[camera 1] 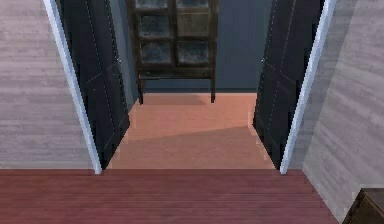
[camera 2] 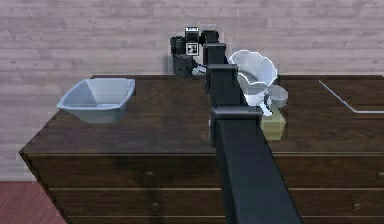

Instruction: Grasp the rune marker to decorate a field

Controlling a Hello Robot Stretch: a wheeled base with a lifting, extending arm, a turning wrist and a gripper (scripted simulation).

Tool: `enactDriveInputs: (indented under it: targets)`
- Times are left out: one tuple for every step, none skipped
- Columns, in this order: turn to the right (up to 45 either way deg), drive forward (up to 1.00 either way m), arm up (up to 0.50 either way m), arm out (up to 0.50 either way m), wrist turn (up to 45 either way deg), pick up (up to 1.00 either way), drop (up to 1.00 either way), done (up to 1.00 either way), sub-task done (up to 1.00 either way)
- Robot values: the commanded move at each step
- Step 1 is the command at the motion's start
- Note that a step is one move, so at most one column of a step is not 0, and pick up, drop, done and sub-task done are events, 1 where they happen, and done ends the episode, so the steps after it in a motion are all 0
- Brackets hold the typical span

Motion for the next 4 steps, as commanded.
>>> enactDriveInputs:
  targets:
    - [0.0,0.00,-0.10,0.00,0.0,0.00,0.00,0.00,0.00]
    - [0.0,0.00,0.00,0.00,0.0,1.00,0.00,0.00,0.00]
    - [0.0,0.00,0.10,0.00,0.0,0.00,0.00,0.00,0.00]
    - [0.0,0.00,0.00,0.00,0.0,0.00,0.00,1.00,0.00]
